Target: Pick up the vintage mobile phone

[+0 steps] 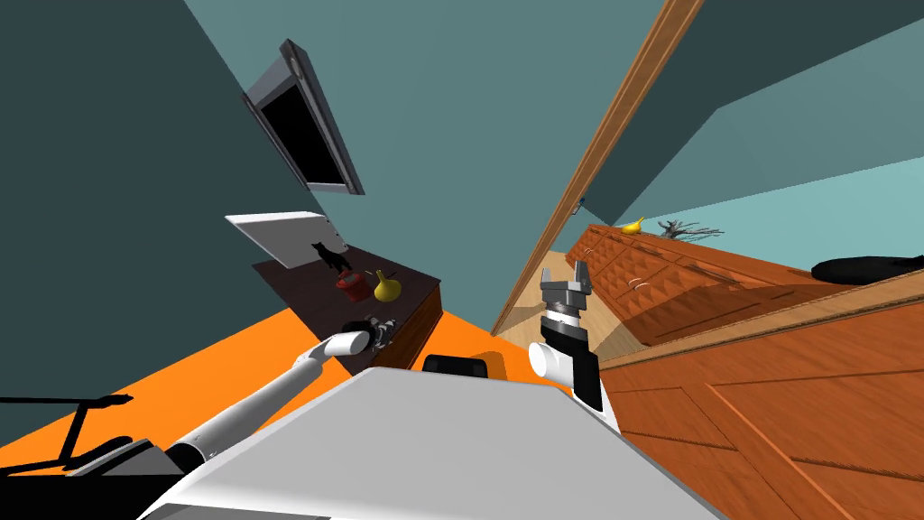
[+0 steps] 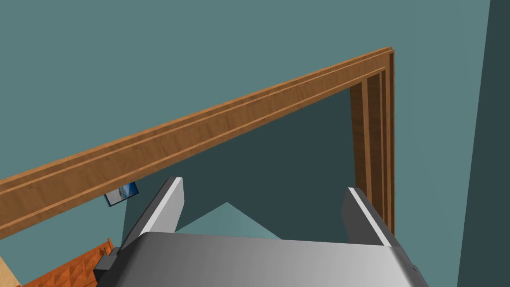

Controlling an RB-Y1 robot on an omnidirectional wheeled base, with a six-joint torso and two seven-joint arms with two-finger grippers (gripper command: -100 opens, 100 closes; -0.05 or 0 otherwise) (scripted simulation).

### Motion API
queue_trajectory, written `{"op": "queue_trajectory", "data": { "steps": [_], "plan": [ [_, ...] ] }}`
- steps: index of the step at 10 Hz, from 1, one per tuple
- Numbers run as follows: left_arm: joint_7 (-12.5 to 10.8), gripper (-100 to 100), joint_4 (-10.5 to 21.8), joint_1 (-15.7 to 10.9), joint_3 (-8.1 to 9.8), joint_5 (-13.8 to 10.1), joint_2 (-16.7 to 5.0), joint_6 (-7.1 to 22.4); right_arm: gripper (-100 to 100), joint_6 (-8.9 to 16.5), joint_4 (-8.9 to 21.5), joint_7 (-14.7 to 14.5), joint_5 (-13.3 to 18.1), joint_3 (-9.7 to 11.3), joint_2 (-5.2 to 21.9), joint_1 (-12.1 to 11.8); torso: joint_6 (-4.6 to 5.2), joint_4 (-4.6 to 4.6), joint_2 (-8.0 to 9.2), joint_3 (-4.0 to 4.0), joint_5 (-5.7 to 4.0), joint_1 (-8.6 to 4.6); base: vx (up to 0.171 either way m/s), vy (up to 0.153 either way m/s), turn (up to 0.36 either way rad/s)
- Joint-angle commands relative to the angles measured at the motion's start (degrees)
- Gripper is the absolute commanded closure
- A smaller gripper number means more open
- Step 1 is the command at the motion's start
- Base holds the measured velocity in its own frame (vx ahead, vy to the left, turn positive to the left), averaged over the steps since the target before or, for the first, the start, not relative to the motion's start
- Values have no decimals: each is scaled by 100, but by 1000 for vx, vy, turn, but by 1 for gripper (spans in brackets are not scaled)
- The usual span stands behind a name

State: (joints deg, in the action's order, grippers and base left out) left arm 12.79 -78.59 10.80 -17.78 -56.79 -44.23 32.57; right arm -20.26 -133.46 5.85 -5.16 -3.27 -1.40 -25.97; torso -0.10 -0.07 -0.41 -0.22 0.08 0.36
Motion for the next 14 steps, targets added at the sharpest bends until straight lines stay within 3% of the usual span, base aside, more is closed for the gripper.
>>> {"op": "queue_trajectory", "data": {
  "steps": [1, 10, 13, 14],
  "plan": [
    [33, -100, 63, -15, -28, -19, -59, 163, 0, 0, 0, 0, 0, 0, 0, 0, 0, 0, 0, 0, 0, 0, 48, 51, -80],
    [868, -100, 1251, -286, -558, -644, -679, 1325, 0, 0, 0, 0, 0, -1, 0, -1, 0, -5, -26, -15, 2, 9, 83, 73, -116],
    [1112, -100, 1559, -346, -716, -779, -814, 1603, 0, 0, 0, 0, 0, -1, 0, -1, -2, -5, -19, -12, 1, -4, 100, 66, -75],
    [1066, -100, 1487, -322, -676, -759, -791, 1530, 0, 0, 0, 0, 0, 0, 0, -1, -2, -5, -21, -12, 0, -8, 47, 27, -19]
  ]
}}
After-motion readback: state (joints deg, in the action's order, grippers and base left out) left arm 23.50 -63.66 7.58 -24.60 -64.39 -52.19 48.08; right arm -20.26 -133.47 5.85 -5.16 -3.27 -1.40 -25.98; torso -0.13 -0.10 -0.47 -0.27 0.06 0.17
